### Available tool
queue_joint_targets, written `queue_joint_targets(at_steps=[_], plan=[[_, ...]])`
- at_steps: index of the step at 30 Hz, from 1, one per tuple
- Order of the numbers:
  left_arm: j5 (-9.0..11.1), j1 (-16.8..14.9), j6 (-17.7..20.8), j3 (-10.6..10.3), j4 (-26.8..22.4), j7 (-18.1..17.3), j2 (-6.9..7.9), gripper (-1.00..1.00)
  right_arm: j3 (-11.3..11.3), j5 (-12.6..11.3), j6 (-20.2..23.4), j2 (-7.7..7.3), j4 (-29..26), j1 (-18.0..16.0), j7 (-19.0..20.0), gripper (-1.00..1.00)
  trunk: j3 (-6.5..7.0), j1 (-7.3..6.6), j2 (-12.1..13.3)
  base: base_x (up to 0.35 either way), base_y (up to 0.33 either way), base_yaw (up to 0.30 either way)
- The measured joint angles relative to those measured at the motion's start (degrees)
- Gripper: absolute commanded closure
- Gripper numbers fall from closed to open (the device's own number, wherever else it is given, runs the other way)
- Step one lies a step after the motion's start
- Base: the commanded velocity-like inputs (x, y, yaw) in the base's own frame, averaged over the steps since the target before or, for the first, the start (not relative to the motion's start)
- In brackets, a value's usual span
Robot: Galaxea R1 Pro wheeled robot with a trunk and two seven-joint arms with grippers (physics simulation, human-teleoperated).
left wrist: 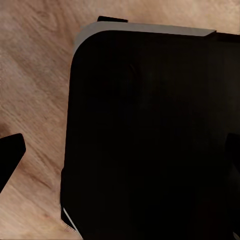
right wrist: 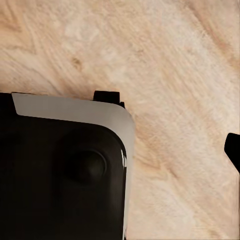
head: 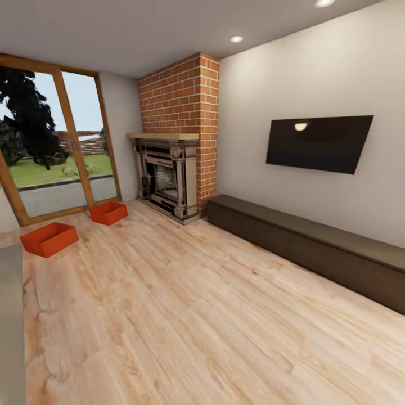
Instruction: Move the two storage containers from the living room to the garage. In the garage, place one container on the floor and stack the other container on top of it (either order is fine).
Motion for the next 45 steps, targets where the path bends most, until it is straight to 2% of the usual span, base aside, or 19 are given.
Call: queue_joint_targets(at_steps=[6,39,45], plan=[[-0.01,0.0,0.0,0.04,0.0,0.0,0.0,-1.0,-0.02,-0.03,0.0,0.0,0.0,0.0,0.0,-1.0,0.0,0.0,0.0,0.322,0.0,0.21],[-0.01,0.0,0.02,0.02,-0.01,0.0,-0.02,-1.0,-0.06,0.06,-0.01,-0.02,0.0,0.01,0.0,-1.0,0.0,0.0,0.0,0.322,0.0,0.004],[-0.01,0.0,0.0,0.01,-0.01,0.0,-0.02,-1.0,0.0,0.06,-0.08,0.0,0.0,0.0,0.0,-1.0,0.0,0.0,0.0,0.322,0.0,0.177]])
